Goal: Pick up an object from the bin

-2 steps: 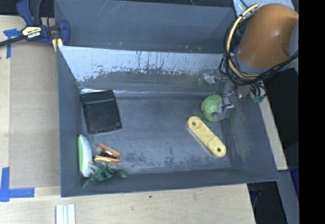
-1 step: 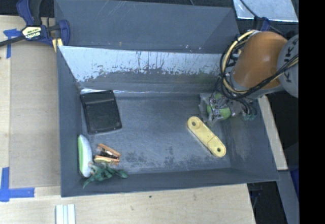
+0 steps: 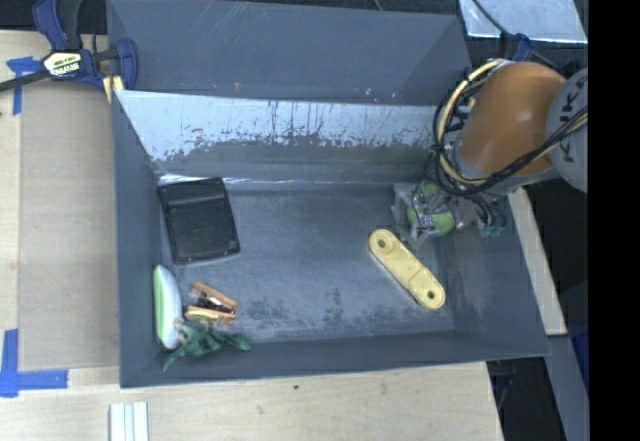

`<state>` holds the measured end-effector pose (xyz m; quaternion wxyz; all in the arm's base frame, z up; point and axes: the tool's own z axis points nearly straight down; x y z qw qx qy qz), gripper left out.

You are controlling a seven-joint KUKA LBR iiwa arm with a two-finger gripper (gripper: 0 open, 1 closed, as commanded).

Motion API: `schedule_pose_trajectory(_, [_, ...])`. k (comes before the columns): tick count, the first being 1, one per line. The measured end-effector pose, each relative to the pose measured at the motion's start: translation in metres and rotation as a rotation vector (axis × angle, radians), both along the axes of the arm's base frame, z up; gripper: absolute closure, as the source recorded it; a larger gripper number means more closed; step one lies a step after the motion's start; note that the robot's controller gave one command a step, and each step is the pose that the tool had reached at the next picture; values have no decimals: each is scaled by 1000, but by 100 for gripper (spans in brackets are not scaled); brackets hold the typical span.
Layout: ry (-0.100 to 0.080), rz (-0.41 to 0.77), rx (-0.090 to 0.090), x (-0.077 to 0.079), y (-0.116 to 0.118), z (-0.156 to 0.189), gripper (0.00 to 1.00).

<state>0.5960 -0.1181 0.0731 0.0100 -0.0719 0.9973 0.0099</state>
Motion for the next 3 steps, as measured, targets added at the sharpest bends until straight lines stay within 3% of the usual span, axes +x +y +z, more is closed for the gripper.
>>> schedule_pose_trajectory(1, [12,9,-6,0,5,14,100])
schedule_pose_trajectory(2, [-1,88,-14,6,12,61,100])
schedule_pose_trajectory(3, [3,24,-10,-7,30,24,100])
